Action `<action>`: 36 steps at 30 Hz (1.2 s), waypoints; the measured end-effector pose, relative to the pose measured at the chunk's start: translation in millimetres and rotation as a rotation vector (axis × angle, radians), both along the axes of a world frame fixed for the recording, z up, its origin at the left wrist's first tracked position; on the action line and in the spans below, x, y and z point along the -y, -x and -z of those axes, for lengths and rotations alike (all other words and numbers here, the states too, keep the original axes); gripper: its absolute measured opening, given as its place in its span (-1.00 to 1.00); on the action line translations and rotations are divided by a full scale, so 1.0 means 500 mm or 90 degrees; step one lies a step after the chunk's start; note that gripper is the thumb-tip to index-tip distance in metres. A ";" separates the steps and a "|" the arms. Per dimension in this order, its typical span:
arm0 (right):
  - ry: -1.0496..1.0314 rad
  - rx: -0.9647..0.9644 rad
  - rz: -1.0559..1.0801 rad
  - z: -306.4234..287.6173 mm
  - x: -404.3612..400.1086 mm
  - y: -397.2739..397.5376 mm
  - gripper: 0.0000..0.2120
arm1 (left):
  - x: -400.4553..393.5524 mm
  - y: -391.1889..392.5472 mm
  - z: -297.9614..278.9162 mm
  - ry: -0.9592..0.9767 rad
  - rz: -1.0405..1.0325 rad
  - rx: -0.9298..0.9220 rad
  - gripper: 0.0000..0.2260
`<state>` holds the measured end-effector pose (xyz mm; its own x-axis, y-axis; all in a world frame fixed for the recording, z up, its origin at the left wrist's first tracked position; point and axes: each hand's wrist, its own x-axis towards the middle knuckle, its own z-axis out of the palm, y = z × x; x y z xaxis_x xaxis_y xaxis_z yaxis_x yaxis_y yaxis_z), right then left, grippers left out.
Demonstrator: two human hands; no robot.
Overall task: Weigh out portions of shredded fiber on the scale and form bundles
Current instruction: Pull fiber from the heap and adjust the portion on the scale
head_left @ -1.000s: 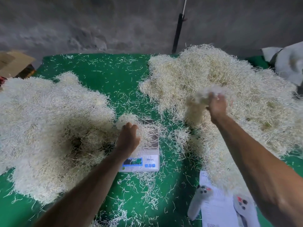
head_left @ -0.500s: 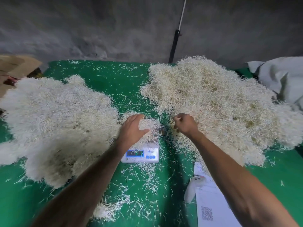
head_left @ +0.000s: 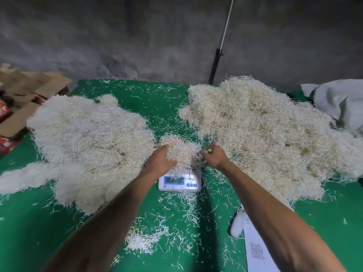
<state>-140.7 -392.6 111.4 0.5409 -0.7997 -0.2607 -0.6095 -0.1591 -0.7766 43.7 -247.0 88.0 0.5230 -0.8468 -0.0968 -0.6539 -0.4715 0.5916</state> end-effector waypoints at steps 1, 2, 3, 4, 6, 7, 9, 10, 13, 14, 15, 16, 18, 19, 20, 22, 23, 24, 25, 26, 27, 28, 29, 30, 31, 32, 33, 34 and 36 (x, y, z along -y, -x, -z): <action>-0.014 0.009 0.000 0.000 -0.002 -0.005 -0.50 | 0.000 -0.003 0.000 -0.001 -0.004 -0.013 -0.25; -0.029 0.018 0.000 0.000 -0.004 -0.010 -0.51 | 0.001 -0.006 0.000 -0.001 -0.010 -0.024 -0.25; -0.035 0.022 -0.001 0.001 -0.003 -0.015 -0.52 | 0.003 -0.010 0.000 -0.001 -0.015 -0.032 -0.26; -0.036 0.021 -0.001 0.004 -0.002 -0.019 -0.52 | 0.006 -0.014 0.000 -0.001 -0.015 -0.034 -0.26; -0.037 0.015 -0.003 0.011 0.002 -0.028 -0.54 | 0.012 -0.021 0.002 -0.001 -0.011 -0.036 -0.27; -0.040 0.010 -0.007 0.014 0.005 -0.032 -0.55 | 0.015 -0.024 0.004 -0.001 -0.010 -0.039 -0.28; -0.050 0.008 -0.005 0.022 0.012 -0.041 -0.57 | 0.022 -0.032 0.012 -0.003 -0.009 -0.043 -0.28; -0.056 0.008 -0.001 0.027 0.017 -0.046 -0.57 | 0.026 -0.037 0.017 -0.005 -0.009 -0.043 -0.29; -0.050 -0.016 -0.005 0.040 0.029 -0.062 -0.59 | 0.037 -0.053 0.043 0.014 -0.022 -0.061 -0.36; -0.029 -0.031 -0.018 0.045 0.031 -0.069 -0.61 | 0.040 -0.058 0.052 0.032 -0.030 -0.077 -0.40; 0.005 -0.042 -0.036 0.049 0.033 -0.077 -0.62 | 0.045 -0.065 0.063 0.056 -0.040 -0.087 -0.45; 0.061 -0.056 -0.056 0.053 0.034 -0.087 -0.63 | 0.050 -0.072 0.072 0.078 -0.050 -0.086 -0.49; 0.217 -0.101 -0.095 0.064 0.039 -0.109 -0.57 | 0.067 -0.089 0.083 0.109 -0.068 -0.076 -0.50; 0.287 -0.117 -0.109 0.073 0.040 -0.121 -0.50 | 0.077 -0.098 0.087 0.115 -0.071 -0.068 -0.46; 0.345 -0.116 -0.123 0.081 0.039 -0.134 -0.42 | 0.089 -0.107 0.088 0.118 -0.069 -0.055 -0.41; 0.429 -0.088 -0.154 0.093 0.038 -0.167 -0.29 | 0.122 -0.123 0.088 0.114 -0.052 -0.023 -0.29; 0.452 -0.070 -0.160 0.096 0.034 -0.183 -0.21 | 0.139 -0.131 0.086 0.106 -0.037 -0.007 -0.24; 0.463 -0.052 -0.160 0.100 0.028 -0.198 -0.15 | 0.153 -0.140 0.084 0.089 -0.012 0.011 -0.20; 0.459 -0.037 -0.156 0.106 0.028 -0.214 -0.11 | 0.171 -0.153 0.086 0.063 0.027 0.026 -0.17; 0.451 -0.028 -0.149 0.111 0.030 -0.229 -0.11 | 0.189 -0.165 0.089 0.031 0.073 0.035 -0.14; 0.446 -0.018 -0.142 0.120 0.032 -0.242 -0.15 | 0.203 -0.177 0.093 0.001 0.119 0.033 -0.11; 0.446 -0.005 -0.136 0.130 0.034 -0.251 -0.21 | 0.211 -0.190 0.098 -0.018 0.164 0.017 -0.10; 0.446 0.000 -0.139 0.138 0.038 -0.257 -0.26 | 0.218 -0.204 0.104 -0.019 0.205 -0.012 -0.10; 0.437 -0.013 -0.155 0.144 0.043 -0.262 -0.28 | 0.222 -0.216 0.109 -0.007 0.236 -0.041 -0.12; 0.421 -0.038 -0.176 0.152 0.047 -0.266 -0.29 | 0.224 -0.227 0.113 0.008 0.251 -0.062 -0.14; 0.400 -0.064 -0.186 0.159 0.050 -0.269 -0.33 | 0.229 -0.238 0.115 0.018 0.246 -0.077 -0.18; 0.382 -0.081 -0.180 0.166 0.053 -0.271 -0.42 | 0.236 -0.247 0.115 0.027 0.221 -0.094 -0.22; 0.371 -0.091 -0.165 0.171 0.057 -0.275 -0.55 | 0.244 -0.254 0.113 0.038 0.194 -0.102 -0.28; 0.360 -0.102 -0.119 0.173 0.070 -0.286 -0.82 | 0.260 -0.267 0.103 0.070 0.176 -0.068 -0.48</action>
<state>2.3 -427.6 24.7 0.6749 -0.7328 0.0862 -0.6334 -0.6353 -0.4418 177.3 -376.7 36.7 0.2625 -0.9642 -0.0385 -0.6795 -0.2130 0.7020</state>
